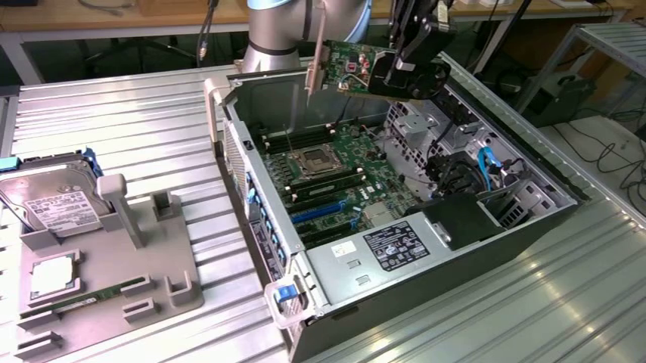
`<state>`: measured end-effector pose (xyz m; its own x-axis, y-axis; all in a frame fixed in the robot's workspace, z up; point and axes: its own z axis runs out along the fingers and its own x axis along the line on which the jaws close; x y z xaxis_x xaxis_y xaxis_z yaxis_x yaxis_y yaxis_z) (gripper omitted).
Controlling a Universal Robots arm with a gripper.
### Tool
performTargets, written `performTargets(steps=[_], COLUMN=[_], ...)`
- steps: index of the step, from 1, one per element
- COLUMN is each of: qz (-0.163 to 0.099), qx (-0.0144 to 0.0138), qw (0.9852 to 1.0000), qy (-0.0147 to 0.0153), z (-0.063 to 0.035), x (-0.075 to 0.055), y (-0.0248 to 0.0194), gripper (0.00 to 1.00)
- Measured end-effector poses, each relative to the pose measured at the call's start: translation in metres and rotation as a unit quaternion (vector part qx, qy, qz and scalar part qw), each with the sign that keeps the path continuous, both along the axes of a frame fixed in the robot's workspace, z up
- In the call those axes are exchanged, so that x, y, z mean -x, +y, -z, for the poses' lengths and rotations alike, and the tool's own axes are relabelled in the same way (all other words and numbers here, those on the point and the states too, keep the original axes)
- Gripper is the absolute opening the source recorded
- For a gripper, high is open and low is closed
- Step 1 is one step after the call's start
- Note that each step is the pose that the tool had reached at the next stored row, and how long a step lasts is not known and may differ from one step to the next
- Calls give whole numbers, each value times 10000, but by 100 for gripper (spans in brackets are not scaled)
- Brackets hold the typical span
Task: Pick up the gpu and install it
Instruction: 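Insert the gpu into the slot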
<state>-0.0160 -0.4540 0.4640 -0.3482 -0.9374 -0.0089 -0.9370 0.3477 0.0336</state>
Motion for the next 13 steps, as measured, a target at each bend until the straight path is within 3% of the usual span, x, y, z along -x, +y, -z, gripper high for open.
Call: performTargets(steps=[5, 13], qz=[-272, -676], qx=[1, 0], qw=[9996, 9977], qy=[0, 0], z=[0, 0], x=[0, 1], y=[0, 0], gripper=[27, 27])
